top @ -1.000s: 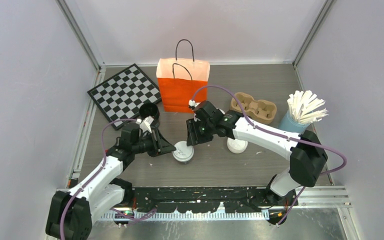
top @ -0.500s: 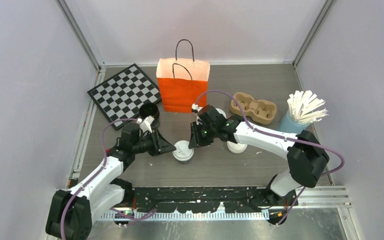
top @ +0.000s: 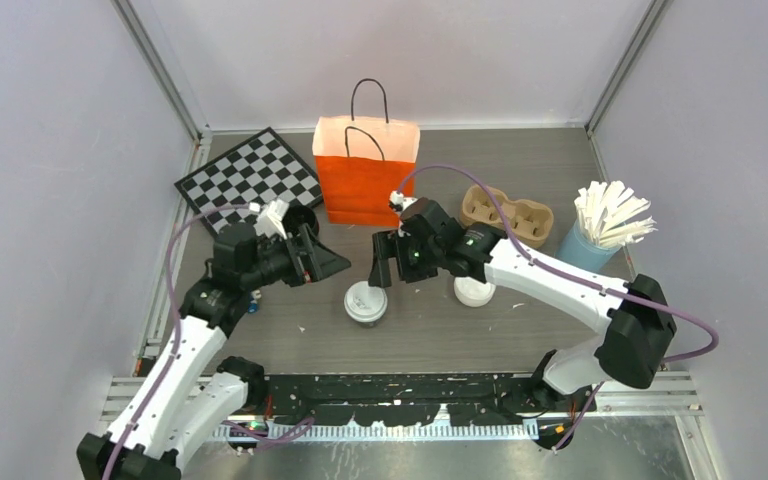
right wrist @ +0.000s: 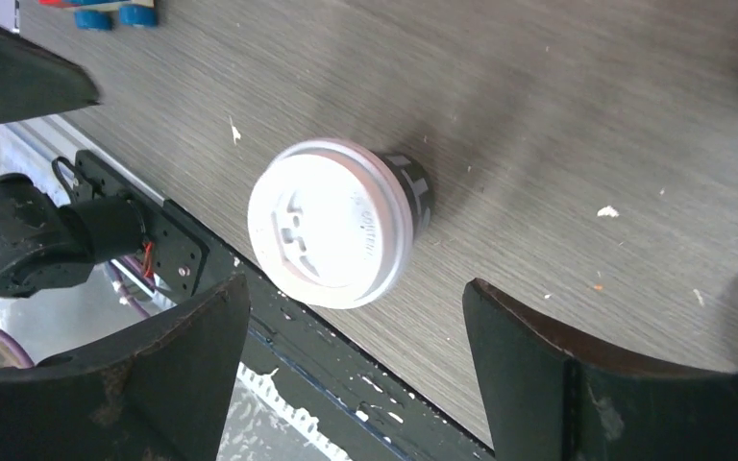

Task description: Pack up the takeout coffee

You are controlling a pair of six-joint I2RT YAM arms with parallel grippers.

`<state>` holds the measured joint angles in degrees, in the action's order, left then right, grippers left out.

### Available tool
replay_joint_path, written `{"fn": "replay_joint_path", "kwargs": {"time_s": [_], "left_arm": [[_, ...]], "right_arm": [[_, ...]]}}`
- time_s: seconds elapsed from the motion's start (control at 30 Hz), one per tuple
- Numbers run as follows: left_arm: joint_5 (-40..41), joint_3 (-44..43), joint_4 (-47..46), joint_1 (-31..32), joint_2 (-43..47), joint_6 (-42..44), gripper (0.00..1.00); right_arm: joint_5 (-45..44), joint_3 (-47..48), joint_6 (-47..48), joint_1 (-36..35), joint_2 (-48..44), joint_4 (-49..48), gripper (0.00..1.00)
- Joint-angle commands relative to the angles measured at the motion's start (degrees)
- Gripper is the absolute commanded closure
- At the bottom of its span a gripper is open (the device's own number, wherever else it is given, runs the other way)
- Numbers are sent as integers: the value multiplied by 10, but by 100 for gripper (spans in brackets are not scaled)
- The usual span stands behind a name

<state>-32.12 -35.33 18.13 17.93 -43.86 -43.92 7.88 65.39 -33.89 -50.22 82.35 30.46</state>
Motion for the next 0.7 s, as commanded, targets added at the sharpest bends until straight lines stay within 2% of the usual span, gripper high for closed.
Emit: {"fn": "replay_joint_path", "kwargs": {"time_s": [0.0, 0.23, 0.37, 0.47, 0.53, 0.67], "left_arm": [[42, -89, 140, 1, 31, 100, 0], [190, -143, 250, 1, 119, 181, 0], [287, -136, 275, 1, 204, 225, 0], [336, -109, 267, 1, 273, 244, 0], [333, -94, 255, 1, 304, 245, 0], [324, -90, 254, 1, 282, 247, 0]], "right_arm": [[-74, 57, 26, -45, 2, 35, 14], [-200, 123, 61, -122, 55, 59, 12], [-257, 150, 91, -154, 86, 71, 9], [-266, 164, 95, -156, 105, 79, 9], [-261, 165, 100, -156, 113, 75, 9], [-235, 174, 101, -156, 126, 77, 9]]}}
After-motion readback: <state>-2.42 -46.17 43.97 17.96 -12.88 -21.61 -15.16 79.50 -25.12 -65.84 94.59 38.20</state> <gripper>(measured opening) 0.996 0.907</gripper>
